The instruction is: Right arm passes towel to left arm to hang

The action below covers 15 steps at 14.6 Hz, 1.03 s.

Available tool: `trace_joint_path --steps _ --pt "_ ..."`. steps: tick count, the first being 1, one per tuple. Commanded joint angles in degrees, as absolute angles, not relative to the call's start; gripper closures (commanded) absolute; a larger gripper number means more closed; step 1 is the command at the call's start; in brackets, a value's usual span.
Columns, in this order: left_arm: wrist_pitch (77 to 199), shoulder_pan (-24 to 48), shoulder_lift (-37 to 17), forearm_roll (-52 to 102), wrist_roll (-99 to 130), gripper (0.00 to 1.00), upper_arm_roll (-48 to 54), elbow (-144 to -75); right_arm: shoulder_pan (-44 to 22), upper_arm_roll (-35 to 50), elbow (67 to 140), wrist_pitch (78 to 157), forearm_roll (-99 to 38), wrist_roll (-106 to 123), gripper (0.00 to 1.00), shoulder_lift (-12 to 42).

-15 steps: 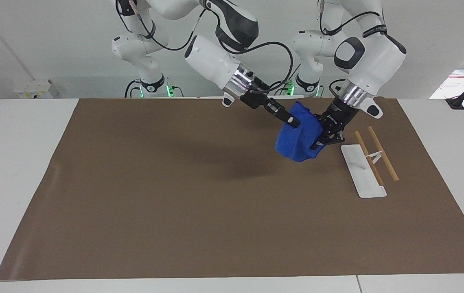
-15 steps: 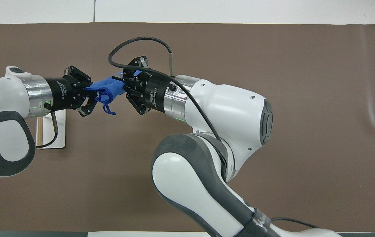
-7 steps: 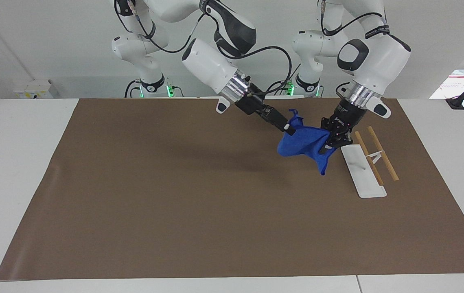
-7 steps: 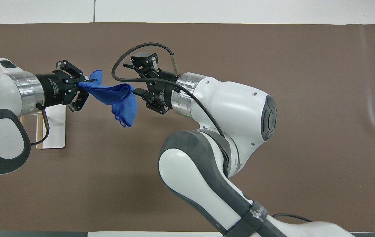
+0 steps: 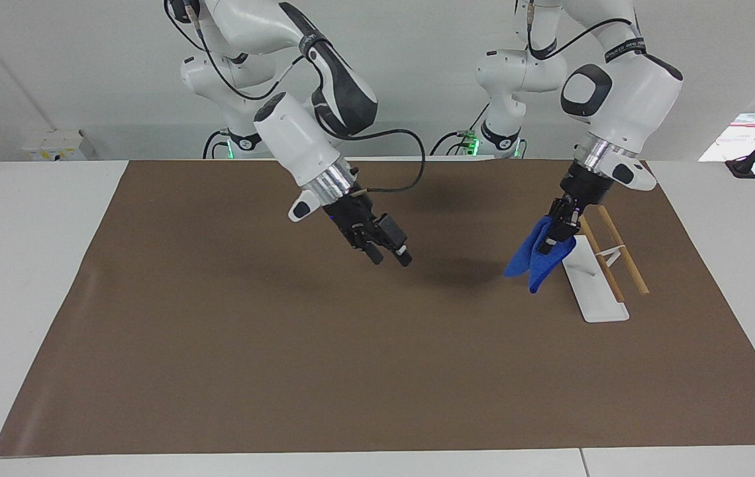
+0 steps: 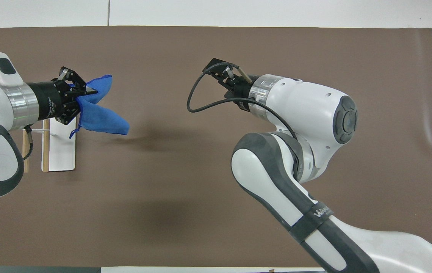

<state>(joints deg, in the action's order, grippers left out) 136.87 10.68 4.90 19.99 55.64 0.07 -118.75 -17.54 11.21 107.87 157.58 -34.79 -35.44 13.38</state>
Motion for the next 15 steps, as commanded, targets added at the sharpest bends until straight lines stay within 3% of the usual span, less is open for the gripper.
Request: trace_joint_path --steps 1,4,7,11,15 --pt "135.53 10.81 4.13 7.96 51.78 1.0 0.17 -117.77 -13.46 11.69 115.56 157.33 -32.87 -25.61 0.0 8.88" --pt "134.22 8.63 4.48 5.19 44.57 1.0 0.09 -118.21 -8.11 11.6 117.25 151.74 -31.74 -20.32 0.0 7.74" --pt "130.78 4.14 4.92 5.18 44.91 1.0 0.09 -118.3 -1.69 11.69 115.93 142.67 -18.68 -15.74 0.0 7.29" --pt "130.78 -0.25 4.92 5.18 44.3 1.0 0.09 -118.3 0.79 11.6 110.85 131.78 -9.16 -15.73 0.0 7.21" --pt "130.78 -5.26 5.27 5.1 42.55 1.0 0.09 -118.74 1.84 11.6 101.53 116.05 -3.7 -16.08 0.0 7.03"
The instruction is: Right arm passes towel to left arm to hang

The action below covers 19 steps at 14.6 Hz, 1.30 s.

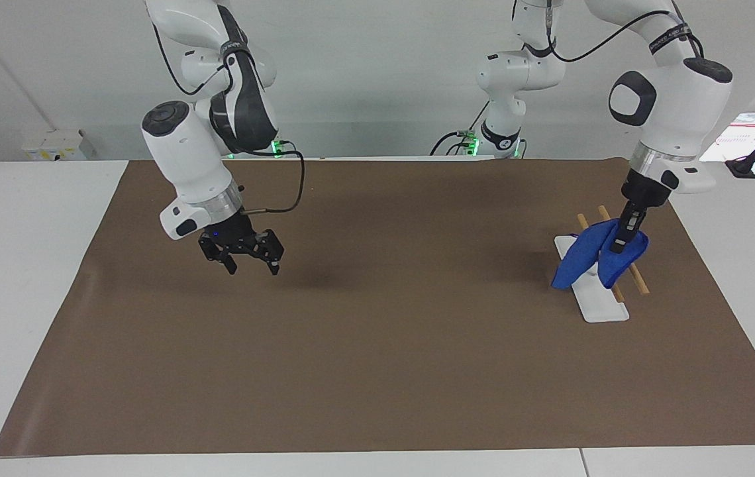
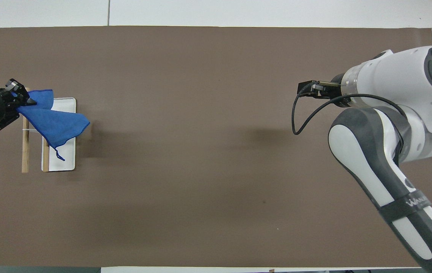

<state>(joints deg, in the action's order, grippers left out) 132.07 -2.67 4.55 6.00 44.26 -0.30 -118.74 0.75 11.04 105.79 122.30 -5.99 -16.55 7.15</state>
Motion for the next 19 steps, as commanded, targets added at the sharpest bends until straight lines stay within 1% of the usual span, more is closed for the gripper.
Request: trace_joint_path --steps 1,3,5,8,9,11,12,14,17,19 --pt "130.69 -6.49 5.53 5.1 40.89 1.0 0.09 -119.0 1.85 11.25 100.56 113.93 -2.91 -16.08 0.0 6.51" --pt "131.31 -10.35 6.15 5.1 39.73 1.0 0.17 -120.4 1.85 10.46 99.24 110.15 -1.24 -16.0 0.0 4.93" --pt "131.31 -11.86 7.29 5.1 36.5 1.0 0.09 -122.42 1.93 9.32 97.13 105.67 -0.27 -15.82 0.0 4.14" --pt "132.88 -14.23 7.21 5.27 34.89 1.0 0.18 -122.43 2.11 8.35 93.53 99.86 0.61 -15.47 0.0 3.69" --pt "134.63 -14.24 7.03 5.71 34.89 1.0 0.18 -122.43 1.07 6.17 92.12 98.02 1.05 -15.21 0.0 3.6" --pt "138.58 -13.71 6.51 6.41 34.98 1.0 0.18 -122.43 -3.14 -0.31 88.61 92.05 1.32 -13.81 0.0 3.43" --pt "140.6 -13.8 6.07 7.81 34.98 1.0 0.18 -122.26 -3.25 -2.35 87.29 89.85 1.41 -10.23 0.0 3.43" --pt "141.42 -13.97 5.89 8.44 34.98 1.0 0.09 -122.78 -2.29 -3.34 85.52 86.5 1.58 -5.72 0.0 3.52" --pt "141.06 -14.41 5.36 8.44 35.6 1.0 0.09 -124.97 -2.11 -2.64 85.87 86.13 2.37 -6.06 0.0 3.34" --pt "140.37 -14.41 5.36 8.44 35.6 1.0 0.09 -125.94 -2.11 -2.55 87.35 86.05 2.29 -6.33 0.0 2.12"
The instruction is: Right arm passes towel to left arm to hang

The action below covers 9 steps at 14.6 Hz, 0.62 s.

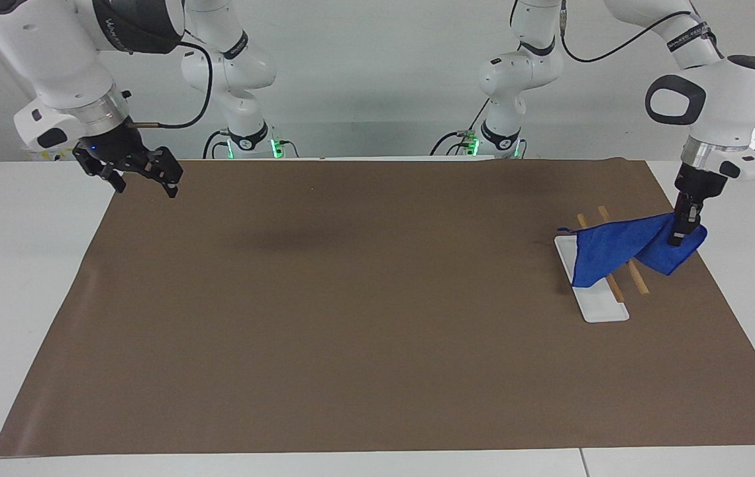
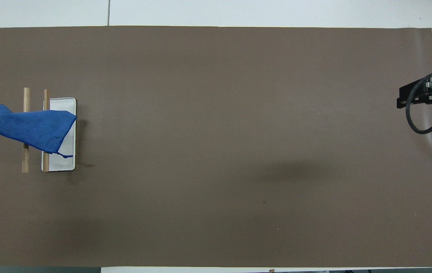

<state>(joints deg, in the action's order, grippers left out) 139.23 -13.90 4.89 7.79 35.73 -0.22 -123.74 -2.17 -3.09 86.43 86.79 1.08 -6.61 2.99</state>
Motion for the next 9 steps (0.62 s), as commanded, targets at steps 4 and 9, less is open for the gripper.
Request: trace_joint_path --steps 4,9 --pt "139.48 -14.85 5.63 8.44 36.12 1.0 0.09 -129.02 -1.06 -2.03 91.58 86.84 2.11 -7.38 0.0 -0.97" --pt "140.1 -16.61 3.96 8.44 36.12 0.0 0.09 -128.33 1.58 0.26 91.58 86.84 1.85 -7.47 0.0 -0.97"
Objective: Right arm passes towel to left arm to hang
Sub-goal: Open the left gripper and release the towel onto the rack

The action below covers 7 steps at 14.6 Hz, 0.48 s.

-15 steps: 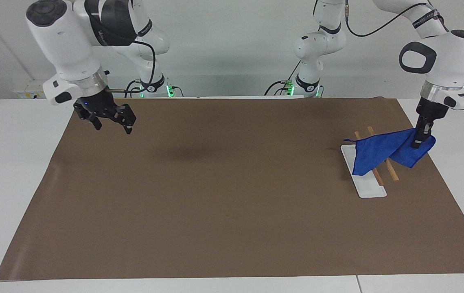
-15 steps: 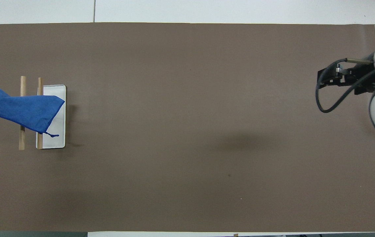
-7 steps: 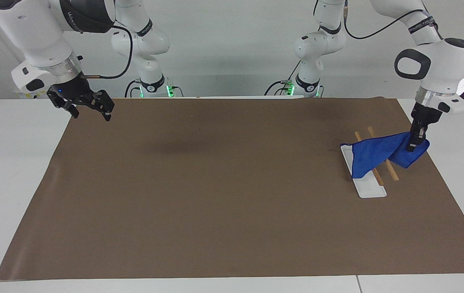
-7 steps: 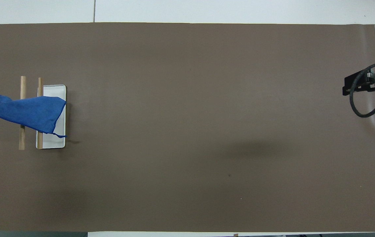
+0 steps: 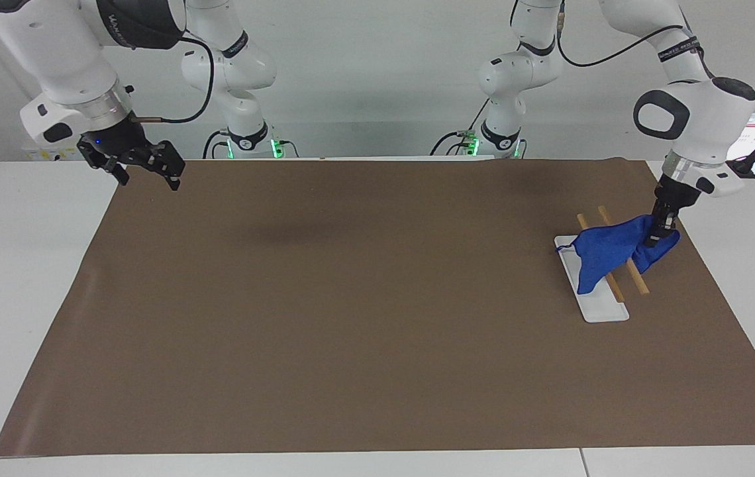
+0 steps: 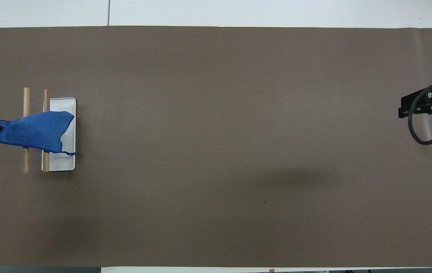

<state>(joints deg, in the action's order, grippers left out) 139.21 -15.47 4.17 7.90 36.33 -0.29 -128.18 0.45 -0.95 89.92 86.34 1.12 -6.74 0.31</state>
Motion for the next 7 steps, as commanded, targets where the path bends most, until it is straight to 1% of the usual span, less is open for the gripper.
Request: trace_joint_path --steps 1,3,7 --pt "139.84 -16.61 3.78 8.44 36.04 0.0 0.09 -127.62 1.5 0.35 91.58 86.84 1.85 -7.47 0.0 -0.97" --pt "139.13 -16.61 2.38 8.44 36.03 0.0 0.09 -124.47 1.14 0.35 91.58 86.84 1.76 -7.56 0.0 -0.97" --pt "132.74 -15.73 0.88 8.09 33.59 0.0 0.09 -117.18 1.05 0.26 91.49 87.01 1.85 -7.56 0.0 -0.97"
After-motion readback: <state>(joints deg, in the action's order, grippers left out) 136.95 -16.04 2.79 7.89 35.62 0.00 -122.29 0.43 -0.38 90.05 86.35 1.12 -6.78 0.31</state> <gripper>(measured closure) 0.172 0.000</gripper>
